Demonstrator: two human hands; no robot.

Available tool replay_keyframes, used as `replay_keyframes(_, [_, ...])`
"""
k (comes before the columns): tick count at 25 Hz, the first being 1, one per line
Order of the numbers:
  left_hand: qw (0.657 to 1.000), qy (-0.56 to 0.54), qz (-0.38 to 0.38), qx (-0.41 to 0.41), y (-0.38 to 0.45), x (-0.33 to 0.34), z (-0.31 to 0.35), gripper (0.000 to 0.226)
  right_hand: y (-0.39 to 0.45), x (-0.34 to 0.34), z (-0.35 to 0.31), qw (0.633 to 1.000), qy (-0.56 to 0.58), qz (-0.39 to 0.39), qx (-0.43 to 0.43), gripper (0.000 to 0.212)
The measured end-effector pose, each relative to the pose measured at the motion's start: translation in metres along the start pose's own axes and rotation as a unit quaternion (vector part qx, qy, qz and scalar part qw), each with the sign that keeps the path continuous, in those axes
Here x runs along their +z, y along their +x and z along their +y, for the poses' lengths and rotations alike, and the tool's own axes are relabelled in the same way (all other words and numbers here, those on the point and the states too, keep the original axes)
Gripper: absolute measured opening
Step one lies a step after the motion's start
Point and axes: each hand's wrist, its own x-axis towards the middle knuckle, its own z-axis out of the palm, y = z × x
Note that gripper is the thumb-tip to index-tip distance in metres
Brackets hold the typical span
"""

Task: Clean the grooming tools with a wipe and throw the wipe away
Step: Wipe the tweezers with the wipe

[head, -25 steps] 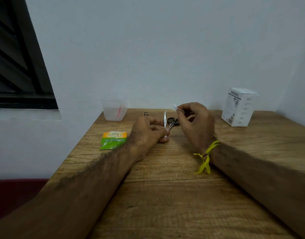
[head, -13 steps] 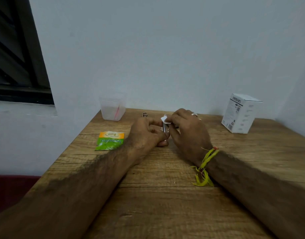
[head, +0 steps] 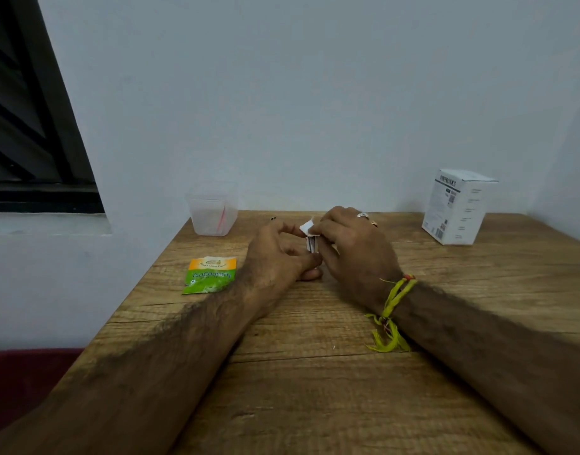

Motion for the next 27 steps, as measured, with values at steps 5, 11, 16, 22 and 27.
replay_keyframes(5, [1.0,0.01,-0.012,-0.004,0.0015,0.0004,0.0003,0.031,0.0012,-0.0004,0.0045,0.999,-0.012,-0.045,0.0,0.016])
replay_keyframes(11, [0.999,-0.023,-0.022,-0.028,0.0033,-0.0019,0.0006,0.025,-0.0004,-0.0014,0.0013,1.0,0.009,-0.029,0.008,0.017])
replay_keyframes(16, [0.998,-0.029,-0.036,-0.037,0.0032,-0.0019,0.0011,0.022,0.0015,-0.0008,0.0035,1.0,0.019,-0.004,0.007,0.015])
replay_keyframes(22, [0.998,-0.046,-0.042,-0.026,0.002,-0.0014,0.0029,0.026,0.0032,-0.001,0.0052,0.998,0.043,0.019,0.03,0.013])
replay_keyframes(27, [0.999,-0.028,-0.039,-0.026,0.0026,-0.0014,0.0018,0.03,0.0042,0.0003,0.0076,0.998,0.042,0.027,0.046,0.014])
